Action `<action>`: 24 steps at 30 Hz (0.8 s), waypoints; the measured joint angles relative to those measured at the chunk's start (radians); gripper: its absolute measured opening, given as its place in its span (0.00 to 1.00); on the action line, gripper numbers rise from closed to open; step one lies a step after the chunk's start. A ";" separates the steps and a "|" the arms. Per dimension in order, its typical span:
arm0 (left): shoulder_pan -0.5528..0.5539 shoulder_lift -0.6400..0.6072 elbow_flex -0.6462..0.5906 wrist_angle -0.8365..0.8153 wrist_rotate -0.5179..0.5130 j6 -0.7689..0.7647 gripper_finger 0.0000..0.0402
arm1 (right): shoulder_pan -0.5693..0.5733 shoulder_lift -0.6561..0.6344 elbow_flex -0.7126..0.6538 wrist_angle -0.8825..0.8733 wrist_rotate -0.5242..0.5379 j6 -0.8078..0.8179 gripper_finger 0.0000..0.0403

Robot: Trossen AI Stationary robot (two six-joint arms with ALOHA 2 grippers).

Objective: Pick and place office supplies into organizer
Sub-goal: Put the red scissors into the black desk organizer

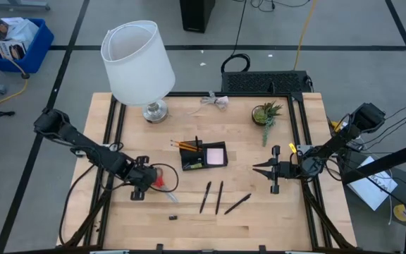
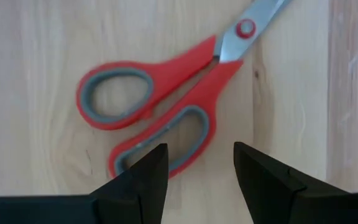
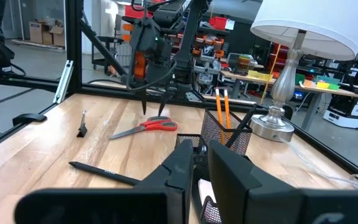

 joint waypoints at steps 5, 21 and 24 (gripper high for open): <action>0.001 0.000 0.000 0.012 -0.034 0.002 0.46 | 0.000 0.000 0.000 0.000 0.000 0.000 0.11; 0.001 0.000 0.000 0.166 -0.025 -0.451 0.46 | 0.000 0.000 0.000 0.000 0.000 0.000 0.11; 0.001 0.000 0.000 0.229 0.020 -0.558 0.46 | 0.000 0.000 0.000 0.000 0.000 0.000 0.11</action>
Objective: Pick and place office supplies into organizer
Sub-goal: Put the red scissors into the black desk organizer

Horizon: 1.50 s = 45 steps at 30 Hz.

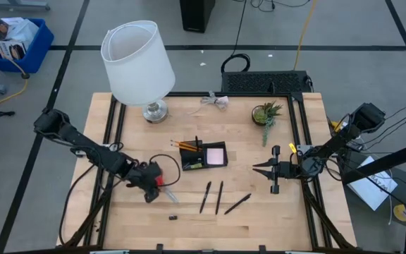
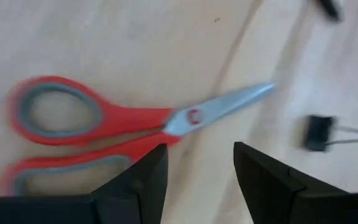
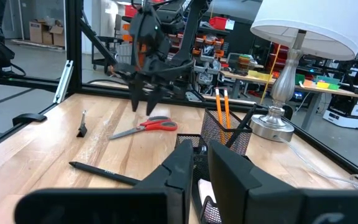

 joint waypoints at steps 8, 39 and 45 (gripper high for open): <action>-0.002 0.000 0.000 0.162 -0.083 0.029 0.46 | 0.000 0.000 0.000 0.000 0.000 0.000 0.11; -0.035 -0.001 0.001 -0.083 0.005 0.605 0.46 | 0.000 0.000 0.000 0.000 0.000 0.000 0.11; -0.034 -0.001 0.001 -0.197 -0.085 0.625 0.46 | 0.000 0.000 0.000 0.000 0.000 0.000 0.11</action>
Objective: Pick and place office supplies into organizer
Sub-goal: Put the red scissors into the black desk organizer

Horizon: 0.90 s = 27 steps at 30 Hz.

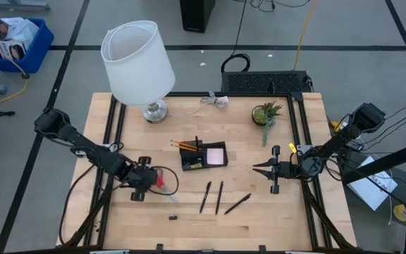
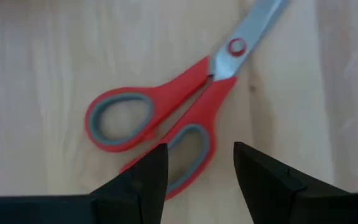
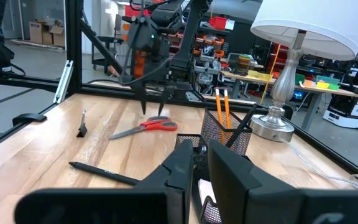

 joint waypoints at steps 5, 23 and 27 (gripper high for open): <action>0.000 0.000 0.000 -0.028 0.002 0.013 0.46 | 0.000 0.000 0.000 0.000 0.000 0.000 0.11; -0.016 -0.003 -0.103 0.079 -0.007 -0.031 0.46 | 0.000 0.000 0.000 0.000 0.000 0.000 0.11; -0.016 -0.002 -0.107 0.090 -0.016 -0.031 0.46 | 0.000 0.000 0.000 0.000 0.000 0.000 0.11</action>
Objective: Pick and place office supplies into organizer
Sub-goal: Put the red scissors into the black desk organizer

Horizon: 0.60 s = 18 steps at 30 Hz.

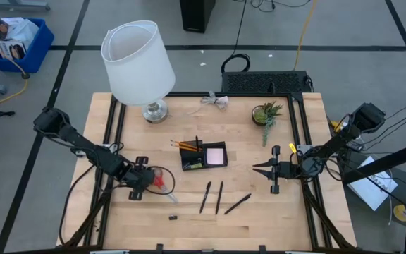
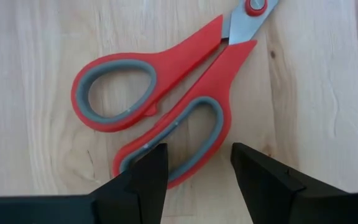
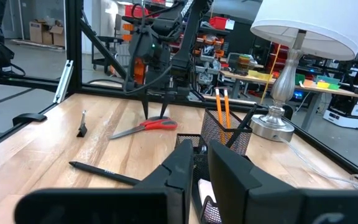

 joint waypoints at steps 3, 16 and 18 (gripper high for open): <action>0.002 0.001 0.006 0.012 -0.010 0.000 0.46 | 0.000 0.000 0.000 0.000 0.000 0.000 0.11; 0.082 0.003 0.006 0.093 -0.020 0.007 0.45 | 0.000 0.000 0.000 0.000 0.000 0.000 0.11; 0.083 0.003 0.006 0.118 0.004 0.042 0.42 | 0.000 0.000 0.000 0.000 0.000 0.000 0.11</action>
